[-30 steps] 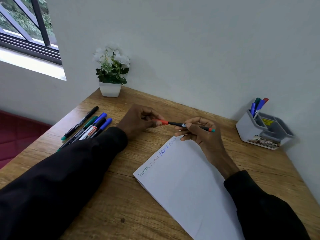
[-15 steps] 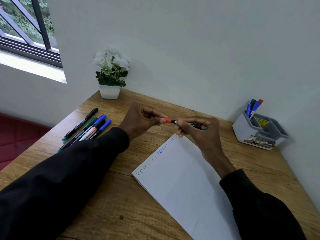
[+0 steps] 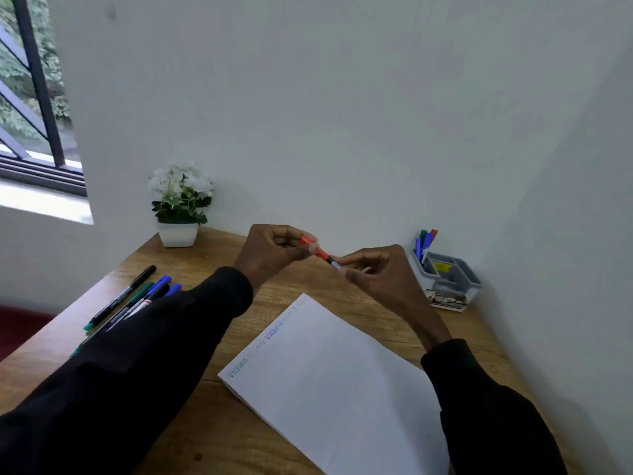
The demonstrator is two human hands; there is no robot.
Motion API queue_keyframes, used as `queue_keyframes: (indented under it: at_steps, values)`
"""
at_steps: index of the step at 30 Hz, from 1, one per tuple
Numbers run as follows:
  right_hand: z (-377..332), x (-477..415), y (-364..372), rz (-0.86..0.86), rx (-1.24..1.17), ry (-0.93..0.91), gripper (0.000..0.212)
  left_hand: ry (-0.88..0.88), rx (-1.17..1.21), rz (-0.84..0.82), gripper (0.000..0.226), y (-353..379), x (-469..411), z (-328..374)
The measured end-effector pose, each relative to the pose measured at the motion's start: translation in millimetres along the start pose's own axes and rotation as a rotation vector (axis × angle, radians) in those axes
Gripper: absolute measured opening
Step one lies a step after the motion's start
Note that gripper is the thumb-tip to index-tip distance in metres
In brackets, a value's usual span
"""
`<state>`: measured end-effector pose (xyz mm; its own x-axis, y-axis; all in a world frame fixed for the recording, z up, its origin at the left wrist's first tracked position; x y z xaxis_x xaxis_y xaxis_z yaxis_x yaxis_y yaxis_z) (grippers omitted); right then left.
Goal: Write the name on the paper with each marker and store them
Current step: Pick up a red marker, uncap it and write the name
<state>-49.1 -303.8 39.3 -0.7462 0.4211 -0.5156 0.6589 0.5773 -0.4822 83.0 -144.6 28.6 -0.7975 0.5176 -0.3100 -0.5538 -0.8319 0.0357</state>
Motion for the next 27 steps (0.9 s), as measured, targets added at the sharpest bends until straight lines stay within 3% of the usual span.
queue_keyframes:
  at_steps: [7, 11, 15, 19, 27]
  values:
    - [9.5, 12.1, -19.8, 0.021, 0.226, -0.073, 0.071, -0.038, -0.005, -0.075, 0.030, 40.2, 12.9, 4.4]
    - [32.3, 8.2, -60.4, 0.152, 0.215, 0.024, 0.088, -0.078, 0.015, -0.095, 0.028, 44.8, 17.0, -1.7]
    - [54.5, -4.0, -124.8, 0.396, 0.237, 0.077, 0.091, -0.089, 0.000, -0.103, 0.024, 42.7, 15.5, -9.7]
    - [68.0, -19.3, -170.5, 0.551, 0.239, 0.080, 0.080, -0.071, -0.035, -0.077, 0.023, 38.4, 8.7, -15.5]
    - [122.4, -36.7, -146.7, 0.368, 0.420, 0.167, 0.062, -0.064, -0.088, -0.058, 0.023, 33.7, 6.0, -20.9]
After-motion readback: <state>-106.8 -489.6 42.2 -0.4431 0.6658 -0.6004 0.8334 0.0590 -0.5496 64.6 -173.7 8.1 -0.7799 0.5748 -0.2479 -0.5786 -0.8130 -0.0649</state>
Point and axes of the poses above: each hand's wrist, its own x-axis away from the middle knuckle, its own y-axis out of the palm, z = x × y, the point moved 8 cm from there along -x, towards the middle knuckle, and after that the axes turned 8 degrees about z, right-handed, at the moved point
